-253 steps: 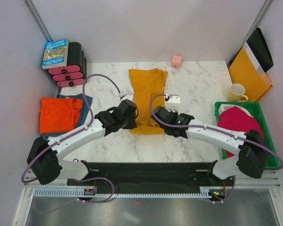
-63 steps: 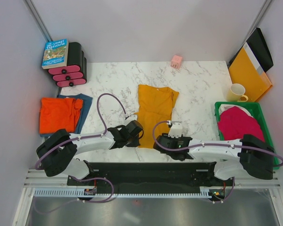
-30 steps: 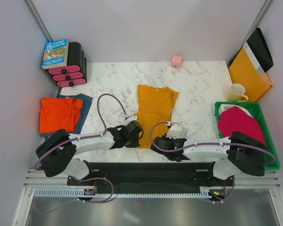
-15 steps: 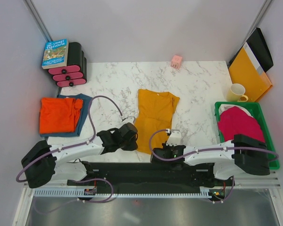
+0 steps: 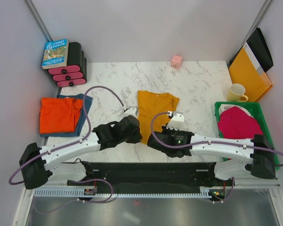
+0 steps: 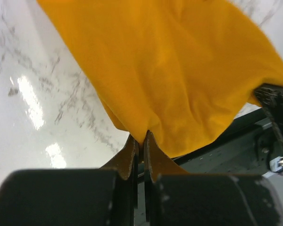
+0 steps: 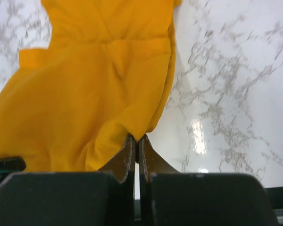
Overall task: Fold and stack the t-shirts
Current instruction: Fold the long partially folded tshirt into a neat square
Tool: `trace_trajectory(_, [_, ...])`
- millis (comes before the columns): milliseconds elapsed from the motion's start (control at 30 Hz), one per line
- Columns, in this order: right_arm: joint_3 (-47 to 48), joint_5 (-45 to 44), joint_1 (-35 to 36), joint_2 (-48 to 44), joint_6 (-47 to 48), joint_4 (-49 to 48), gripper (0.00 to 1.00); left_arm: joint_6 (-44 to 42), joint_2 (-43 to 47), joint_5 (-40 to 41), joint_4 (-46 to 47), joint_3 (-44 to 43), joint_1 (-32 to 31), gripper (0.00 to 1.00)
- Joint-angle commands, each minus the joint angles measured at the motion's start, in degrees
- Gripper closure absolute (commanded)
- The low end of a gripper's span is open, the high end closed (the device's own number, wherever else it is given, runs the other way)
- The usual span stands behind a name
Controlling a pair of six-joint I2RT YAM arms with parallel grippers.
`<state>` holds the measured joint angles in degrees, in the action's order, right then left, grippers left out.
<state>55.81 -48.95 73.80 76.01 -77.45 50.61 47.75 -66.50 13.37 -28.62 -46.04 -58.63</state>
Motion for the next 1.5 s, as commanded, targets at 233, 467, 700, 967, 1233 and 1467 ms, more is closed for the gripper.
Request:
trace_trajectory(233, [7.5,-1.8,-19.5,0.0,28.1,-12.0,1.0,-13.1,-11.5,6.2,1.5,-19.4,5.6,0.98])
trace_trajectory(467, [12.2,4.1,-29.8,10.3,38.2,-22.5,1.0,-18.4,-20.0,3.7,3.5,-27.8,14.0,0.98])
trace_trajectory(700, [22.1,8.3,-37.1,20.9,44.0,-26.6,1.0,-22.7,-30.5,1.0,3.7,-39.4,21.2,0.98])
trace_trajectory(967, [32.7,12.6,-43.2,32.6,46.5,-29.4,1.0,-23.7,-46.0,-3.0,3.3,-54.0,24.0,0.98])
trace_trajectory(1233, [41.7,17.6,-46.1,45.5,47.3,-29.4,0.88,-22.8,-60.3,-6.5,-1.3,-69.3,26.6,0.83])
trace_trajectory(1467, [38.3,16.4,-45.8,39.8,47.7,-32.1,0.48,-21.4,-58.0,-0.4,-2.1,-70.2,27.7,0.01])
